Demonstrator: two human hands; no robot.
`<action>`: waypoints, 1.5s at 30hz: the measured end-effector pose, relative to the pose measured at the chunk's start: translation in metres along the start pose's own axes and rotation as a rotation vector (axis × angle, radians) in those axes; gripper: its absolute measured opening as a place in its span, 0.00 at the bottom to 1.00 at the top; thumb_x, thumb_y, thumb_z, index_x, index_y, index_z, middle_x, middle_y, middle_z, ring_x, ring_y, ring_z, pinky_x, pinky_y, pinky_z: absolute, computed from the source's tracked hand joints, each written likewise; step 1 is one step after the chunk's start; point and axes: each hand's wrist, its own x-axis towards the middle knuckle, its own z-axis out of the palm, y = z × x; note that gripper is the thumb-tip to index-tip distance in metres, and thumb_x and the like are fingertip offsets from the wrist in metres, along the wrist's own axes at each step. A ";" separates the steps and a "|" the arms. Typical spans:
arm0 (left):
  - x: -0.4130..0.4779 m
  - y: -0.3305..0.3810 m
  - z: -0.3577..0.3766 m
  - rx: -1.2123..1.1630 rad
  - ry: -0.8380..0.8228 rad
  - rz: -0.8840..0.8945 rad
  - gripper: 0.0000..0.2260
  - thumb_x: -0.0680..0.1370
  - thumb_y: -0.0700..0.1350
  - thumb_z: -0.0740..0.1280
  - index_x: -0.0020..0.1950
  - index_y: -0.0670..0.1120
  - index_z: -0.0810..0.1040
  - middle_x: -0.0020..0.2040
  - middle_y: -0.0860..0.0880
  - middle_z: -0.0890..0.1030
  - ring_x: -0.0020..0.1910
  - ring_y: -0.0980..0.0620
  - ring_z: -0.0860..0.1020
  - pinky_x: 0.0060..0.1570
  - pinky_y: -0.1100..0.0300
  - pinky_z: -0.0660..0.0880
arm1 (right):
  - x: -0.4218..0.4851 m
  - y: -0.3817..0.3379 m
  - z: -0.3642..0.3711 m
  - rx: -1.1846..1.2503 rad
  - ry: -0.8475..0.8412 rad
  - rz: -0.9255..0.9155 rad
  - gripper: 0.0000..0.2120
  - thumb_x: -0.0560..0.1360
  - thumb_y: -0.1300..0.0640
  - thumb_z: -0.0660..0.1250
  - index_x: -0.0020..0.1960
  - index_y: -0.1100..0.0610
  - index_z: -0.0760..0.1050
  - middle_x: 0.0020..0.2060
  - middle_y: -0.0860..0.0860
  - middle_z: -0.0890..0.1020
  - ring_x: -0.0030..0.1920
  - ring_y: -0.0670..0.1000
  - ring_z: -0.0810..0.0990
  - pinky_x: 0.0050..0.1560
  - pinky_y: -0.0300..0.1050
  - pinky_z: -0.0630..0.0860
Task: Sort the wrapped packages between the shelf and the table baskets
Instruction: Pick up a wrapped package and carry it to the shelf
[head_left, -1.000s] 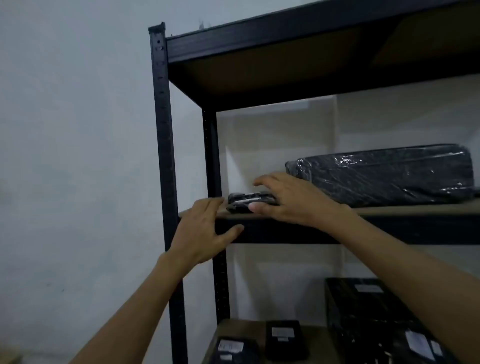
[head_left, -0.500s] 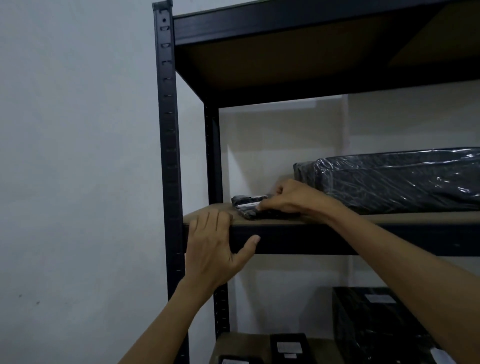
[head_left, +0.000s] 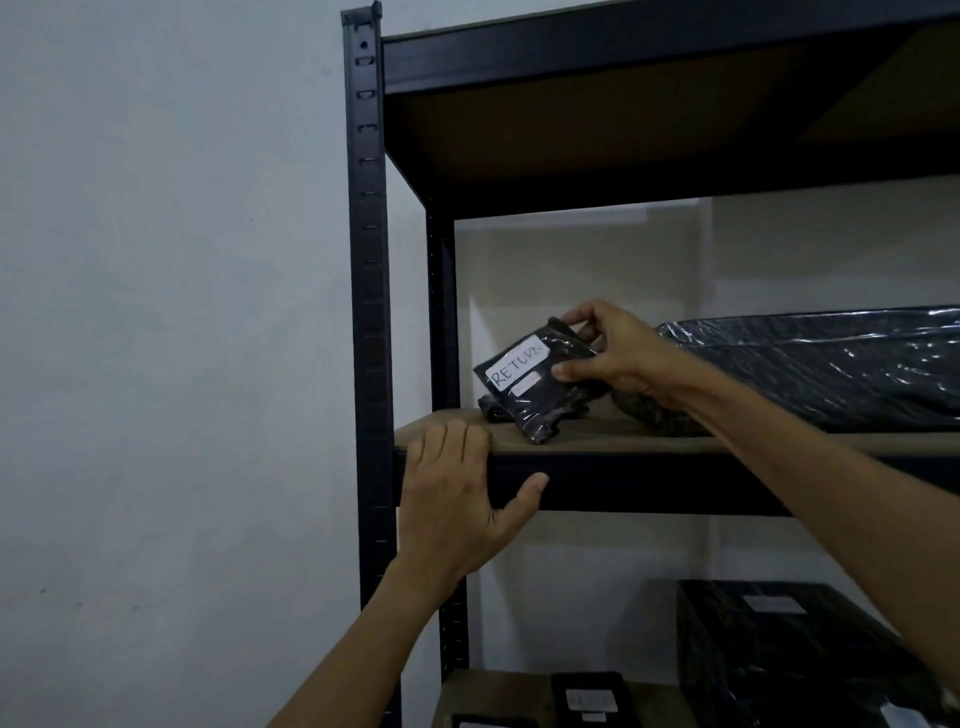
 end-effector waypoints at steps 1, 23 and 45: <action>0.000 0.000 0.000 0.004 0.011 0.002 0.25 0.76 0.66 0.56 0.45 0.44 0.74 0.41 0.48 0.73 0.42 0.49 0.71 0.47 0.56 0.67 | 0.001 -0.005 -0.005 -0.026 0.007 -0.060 0.26 0.68 0.67 0.74 0.62 0.56 0.67 0.47 0.49 0.73 0.47 0.51 0.76 0.42 0.40 0.78; -0.001 -0.001 0.002 -0.021 0.032 -0.002 0.25 0.75 0.66 0.57 0.46 0.44 0.75 0.42 0.48 0.74 0.43 0.49 0.71 0.49 0.55 0.67 | -0.012 0.002 0.011 0.214 0.161 -0.011 0.10 0.73 0.71 0.66 0.48 0.58 0.72 0.42 0.54 0.77 0.45 0.54 0.77 0.49 0.47 0.76; -0.003 0.001 -0.001 -0.041 -0.003 -0.026 0.25 0.76 0.65 0.57 0.50 0.43 0.75 0.46 0.45 0.75 0.47 0.46 0.72 0.51 0.53 0.67 | -0.037 0.025 0.026 0.286 0.154 0.047 0.21 0.71 0.66 0.72 0.61 0.59 0.71 0.56 0.58 0.80 0.57 0.54 0.80 0.62 0.54 0.75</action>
